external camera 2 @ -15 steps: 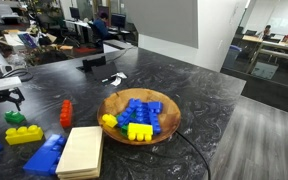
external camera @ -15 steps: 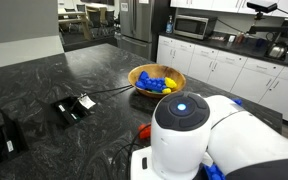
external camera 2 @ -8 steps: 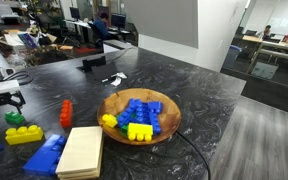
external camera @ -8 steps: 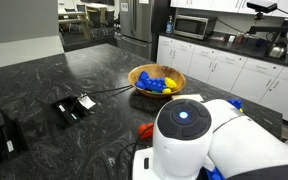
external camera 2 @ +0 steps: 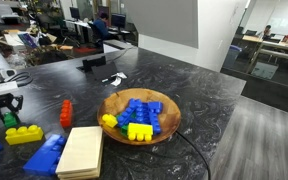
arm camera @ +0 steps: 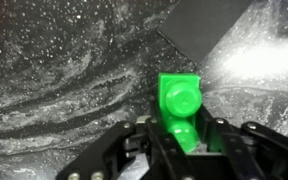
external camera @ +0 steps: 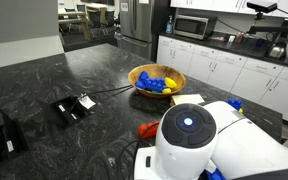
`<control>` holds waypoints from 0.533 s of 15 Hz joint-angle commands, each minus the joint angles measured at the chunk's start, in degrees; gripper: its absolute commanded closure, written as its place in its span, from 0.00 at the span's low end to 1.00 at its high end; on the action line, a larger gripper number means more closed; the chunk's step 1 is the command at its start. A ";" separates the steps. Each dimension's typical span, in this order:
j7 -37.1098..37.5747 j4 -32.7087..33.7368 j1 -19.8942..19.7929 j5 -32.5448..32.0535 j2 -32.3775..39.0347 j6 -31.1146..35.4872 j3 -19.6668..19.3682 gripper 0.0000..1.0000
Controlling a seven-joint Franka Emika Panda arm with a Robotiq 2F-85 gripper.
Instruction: Pick up the green block from the countertop and put it in the wooden bowl on the right
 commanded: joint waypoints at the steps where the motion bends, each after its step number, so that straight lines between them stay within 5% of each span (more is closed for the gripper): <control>1: 3.99 -1.07 1.27 -3.66 -2.93 -0.43 -0.98 0.90; 8: 15.49 0.49 1.84 -15.55 -13.04 -8.09 -1.12 0.90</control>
